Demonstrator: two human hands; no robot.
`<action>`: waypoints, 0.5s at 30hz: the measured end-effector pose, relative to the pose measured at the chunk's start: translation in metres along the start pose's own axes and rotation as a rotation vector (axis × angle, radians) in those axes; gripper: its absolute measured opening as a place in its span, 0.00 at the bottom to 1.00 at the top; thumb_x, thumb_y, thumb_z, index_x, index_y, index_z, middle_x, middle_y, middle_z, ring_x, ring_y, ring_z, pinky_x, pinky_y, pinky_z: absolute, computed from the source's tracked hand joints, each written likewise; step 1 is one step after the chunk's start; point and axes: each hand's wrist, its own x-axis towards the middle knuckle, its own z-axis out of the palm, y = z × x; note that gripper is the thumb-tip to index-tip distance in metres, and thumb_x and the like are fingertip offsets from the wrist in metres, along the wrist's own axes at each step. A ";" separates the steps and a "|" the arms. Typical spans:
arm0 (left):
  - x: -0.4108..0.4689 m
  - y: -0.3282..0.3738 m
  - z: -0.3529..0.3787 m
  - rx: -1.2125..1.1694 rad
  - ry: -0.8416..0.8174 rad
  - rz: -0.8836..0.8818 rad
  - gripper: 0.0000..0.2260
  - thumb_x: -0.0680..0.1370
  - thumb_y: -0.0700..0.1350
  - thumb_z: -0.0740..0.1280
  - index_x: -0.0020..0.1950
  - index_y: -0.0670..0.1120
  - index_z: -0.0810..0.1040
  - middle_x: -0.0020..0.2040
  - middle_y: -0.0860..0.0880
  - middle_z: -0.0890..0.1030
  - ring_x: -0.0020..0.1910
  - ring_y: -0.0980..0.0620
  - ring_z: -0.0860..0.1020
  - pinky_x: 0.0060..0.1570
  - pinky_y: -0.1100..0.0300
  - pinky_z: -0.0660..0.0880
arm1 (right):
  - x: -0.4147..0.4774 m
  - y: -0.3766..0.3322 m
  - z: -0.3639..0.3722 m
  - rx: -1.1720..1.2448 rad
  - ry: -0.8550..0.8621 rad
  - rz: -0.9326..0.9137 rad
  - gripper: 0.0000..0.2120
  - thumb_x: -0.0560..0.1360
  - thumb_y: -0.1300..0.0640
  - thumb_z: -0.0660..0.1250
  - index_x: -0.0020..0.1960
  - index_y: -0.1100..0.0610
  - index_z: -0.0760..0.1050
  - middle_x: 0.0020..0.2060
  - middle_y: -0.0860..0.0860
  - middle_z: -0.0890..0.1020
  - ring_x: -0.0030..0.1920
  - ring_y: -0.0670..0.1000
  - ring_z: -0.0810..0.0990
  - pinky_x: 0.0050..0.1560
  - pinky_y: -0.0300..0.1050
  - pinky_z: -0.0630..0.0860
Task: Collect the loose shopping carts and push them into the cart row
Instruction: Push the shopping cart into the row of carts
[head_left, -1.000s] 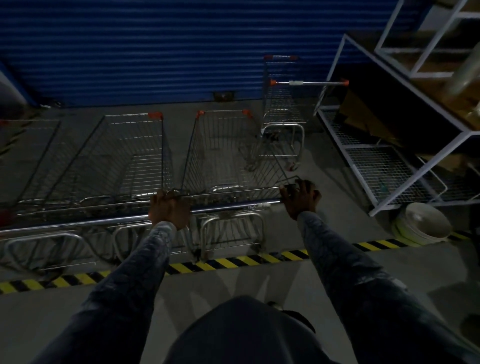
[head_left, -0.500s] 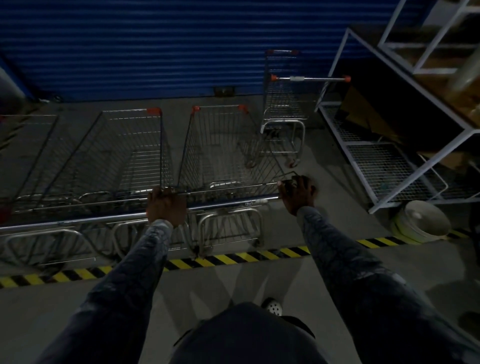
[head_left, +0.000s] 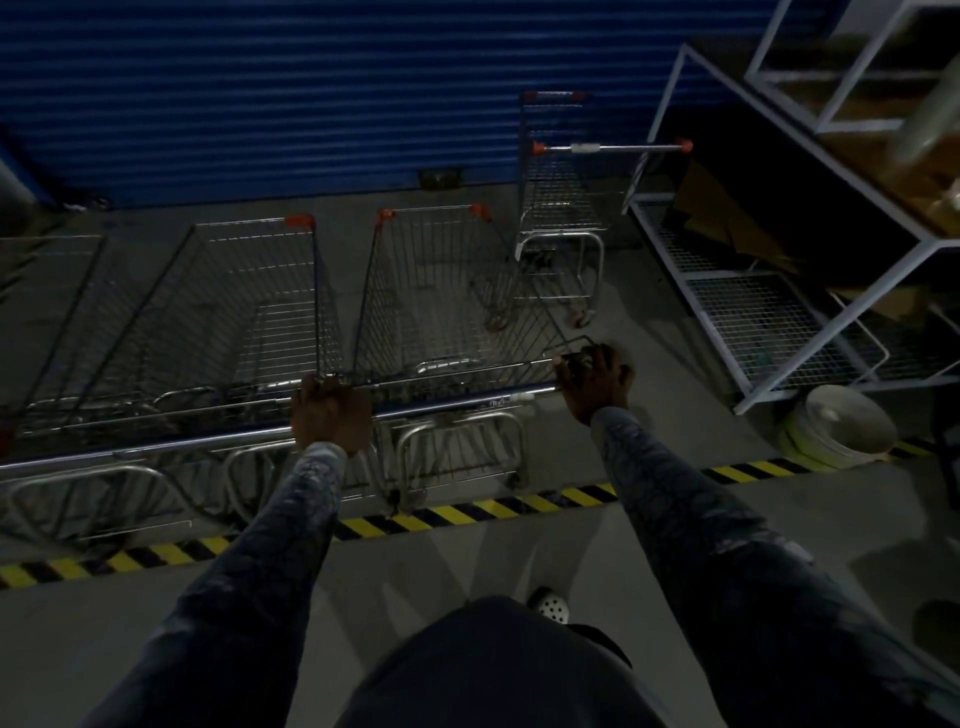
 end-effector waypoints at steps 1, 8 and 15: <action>0.015 -0.011 0.017 0.011 0.017 -0.021 0.18 0.72 0.61 0.55 0.38 0.50 0.76 0.51 0.44 0.83 0.58 0.41 0.74 0.68 0.49 0.63 | -0.001 0.000 -0.001 -0.005 -0.016 -0.006 0.37 0.75 0.32 0.40 0.64 0.49 0.77 0.68 0.54 0.71 0.71 0.58 0.62 0.66 0.58 0.58; -0.029 0.062 -0.025 0.263 0.053 0.173 0.17 0.73 0.58 0.62 0.40 0.47 0.83 0.44 0.46 0.83 0.60 0.40 0.73 0.64 0.45 0.60 | 0.001 0.004 -0.017 0.110 0.057 -0.006 0.21 0.81 0.42 0.57 0.62 0.55 0.79 0.70 0.52 0.73 0.71 0.57 0.67 0.67 0.56 0.59; -0.024 0.186 -0.029 0.133 -0.028 0.478 0.32 0.73 0.65 0.55 0.69 0.50 0.77 0.68 0.44 0.77 0.73 0.42 0.64 0.72 0.45 0.55 | 0.027 0.026 -0.048 0.172 0.185 0.036 0.18 0.82 0.44 0.60 0.58 0.56 0.80 0.67 0.53 0.76 0.68 0.56 0.69 0.66 0.54 0.59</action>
